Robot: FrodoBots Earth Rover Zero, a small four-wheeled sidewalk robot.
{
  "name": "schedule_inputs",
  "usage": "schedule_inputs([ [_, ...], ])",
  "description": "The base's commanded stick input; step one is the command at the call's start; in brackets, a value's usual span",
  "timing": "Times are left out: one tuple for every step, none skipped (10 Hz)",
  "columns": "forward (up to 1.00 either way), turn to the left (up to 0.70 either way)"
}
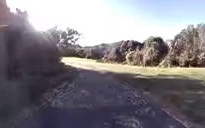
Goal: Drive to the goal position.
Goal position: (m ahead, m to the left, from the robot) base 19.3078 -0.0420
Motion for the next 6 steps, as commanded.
schedule_inputs([
  [0.5,0.0],
  [0.5,0.0],
  [0.5,0.0],
  [0.5,0.0],
  [0.5,0.0],
  [0.5,0.0],
])
